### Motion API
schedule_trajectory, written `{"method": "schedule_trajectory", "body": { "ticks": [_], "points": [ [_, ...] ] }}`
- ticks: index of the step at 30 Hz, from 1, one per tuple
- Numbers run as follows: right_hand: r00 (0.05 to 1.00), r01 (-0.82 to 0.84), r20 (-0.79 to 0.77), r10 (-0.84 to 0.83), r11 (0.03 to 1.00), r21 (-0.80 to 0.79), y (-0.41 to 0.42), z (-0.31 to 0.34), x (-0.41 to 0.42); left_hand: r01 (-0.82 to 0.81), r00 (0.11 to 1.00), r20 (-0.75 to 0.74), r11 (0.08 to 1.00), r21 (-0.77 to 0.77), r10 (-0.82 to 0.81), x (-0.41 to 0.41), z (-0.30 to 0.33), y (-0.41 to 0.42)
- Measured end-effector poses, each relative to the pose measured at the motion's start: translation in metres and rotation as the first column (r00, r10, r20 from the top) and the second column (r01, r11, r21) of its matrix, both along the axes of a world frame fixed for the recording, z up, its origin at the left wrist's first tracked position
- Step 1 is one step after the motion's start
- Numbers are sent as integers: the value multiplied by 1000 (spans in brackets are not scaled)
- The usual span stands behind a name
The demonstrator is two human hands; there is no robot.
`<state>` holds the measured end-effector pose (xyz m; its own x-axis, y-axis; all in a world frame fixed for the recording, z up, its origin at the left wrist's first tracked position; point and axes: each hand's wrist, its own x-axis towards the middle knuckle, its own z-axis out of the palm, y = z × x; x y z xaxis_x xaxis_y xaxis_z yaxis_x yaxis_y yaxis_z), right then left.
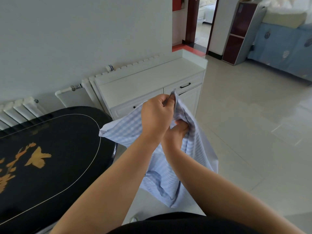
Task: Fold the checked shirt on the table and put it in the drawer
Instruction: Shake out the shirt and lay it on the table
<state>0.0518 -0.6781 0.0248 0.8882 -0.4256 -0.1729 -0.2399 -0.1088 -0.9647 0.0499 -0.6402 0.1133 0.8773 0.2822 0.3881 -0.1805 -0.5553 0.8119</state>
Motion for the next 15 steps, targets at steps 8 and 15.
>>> {"method": "schedule_trajectory", "body": {
  "ticks": [8,15],
  "points": [
    [1000,6,-31,-5,999,50,-5,7,12,-61,998,31,998,-2,61,7,-1,7],
    [958,-265,101,268,963,-38,-38,-7,-8,-62,998,33,998,-5,62,26,-4,35]
  ]
}}
